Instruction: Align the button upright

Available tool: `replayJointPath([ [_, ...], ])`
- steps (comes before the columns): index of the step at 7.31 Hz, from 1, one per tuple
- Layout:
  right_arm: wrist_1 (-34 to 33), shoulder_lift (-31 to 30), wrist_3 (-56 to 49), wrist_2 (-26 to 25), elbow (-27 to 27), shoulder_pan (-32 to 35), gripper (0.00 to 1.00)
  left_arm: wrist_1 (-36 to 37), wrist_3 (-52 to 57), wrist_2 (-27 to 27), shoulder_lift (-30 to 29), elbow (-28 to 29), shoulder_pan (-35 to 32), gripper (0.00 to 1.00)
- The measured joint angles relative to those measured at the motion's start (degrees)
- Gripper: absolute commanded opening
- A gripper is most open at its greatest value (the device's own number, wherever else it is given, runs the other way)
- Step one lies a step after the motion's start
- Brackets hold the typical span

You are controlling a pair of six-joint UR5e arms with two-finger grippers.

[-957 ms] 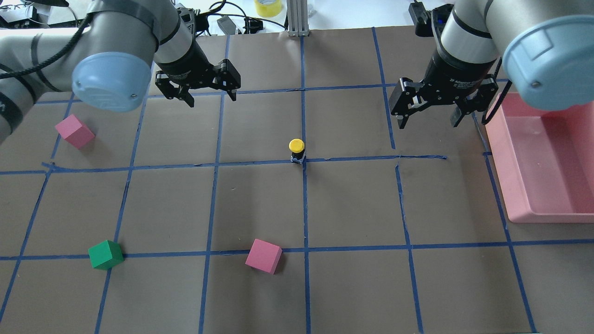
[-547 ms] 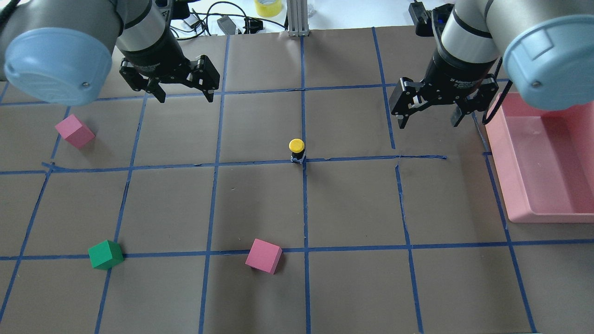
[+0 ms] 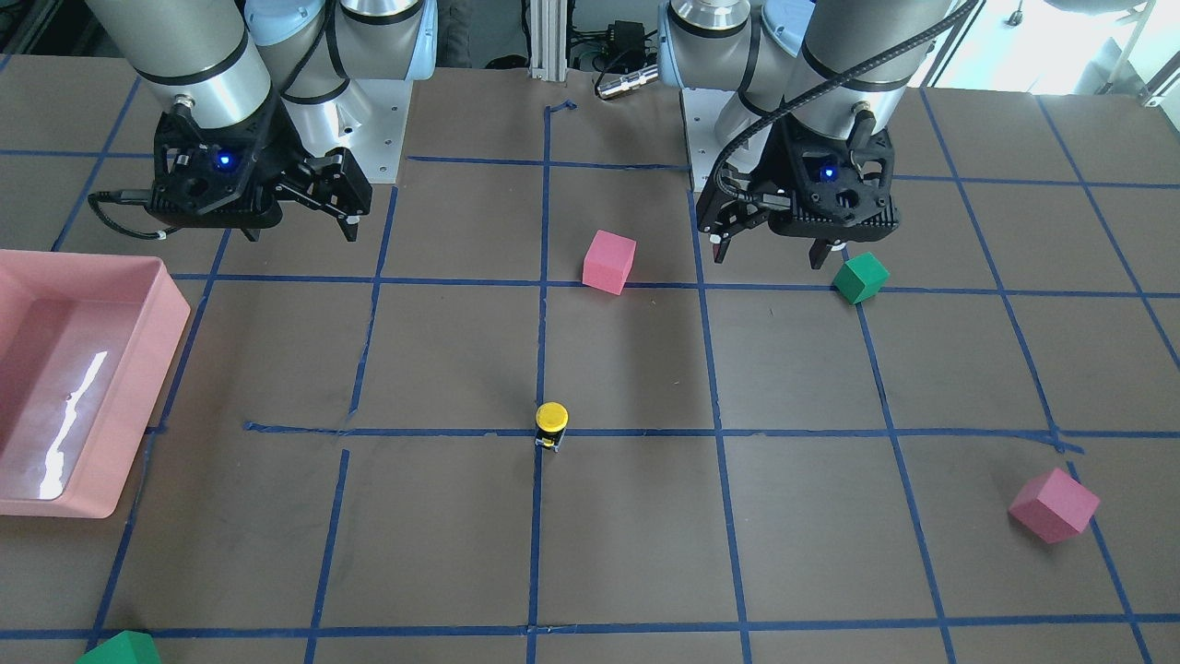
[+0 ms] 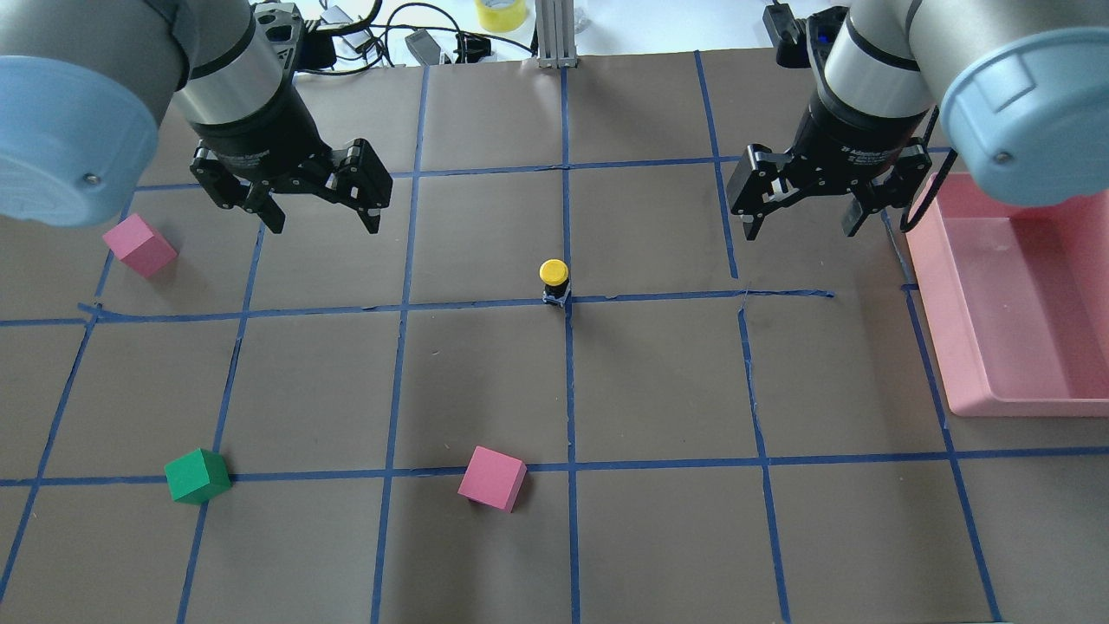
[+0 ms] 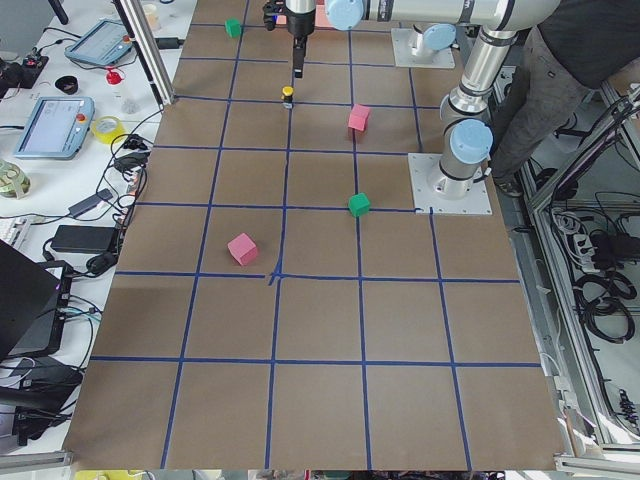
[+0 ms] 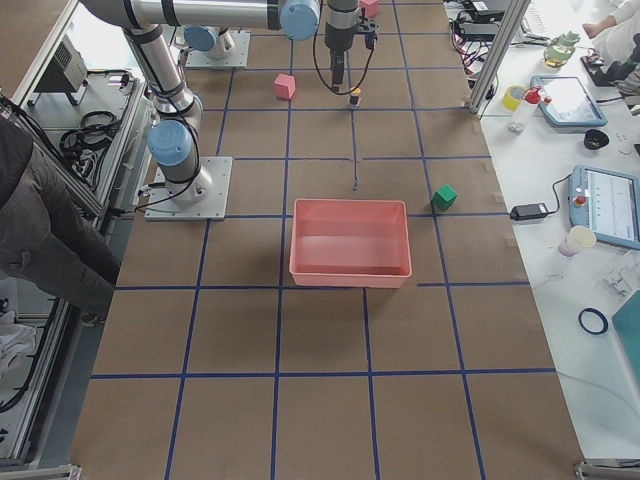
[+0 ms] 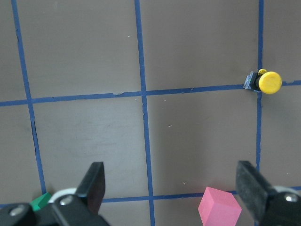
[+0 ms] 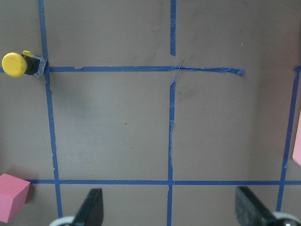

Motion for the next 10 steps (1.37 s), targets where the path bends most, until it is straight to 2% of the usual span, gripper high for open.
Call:
replayJointPath([
  [10, 0.0, 0.0, -0.1, 0.0, -0.1, 0.0, 1.0, -1.1, -0.2, 0.1, 0.5, 0.1, 0.2, 1.0],
])
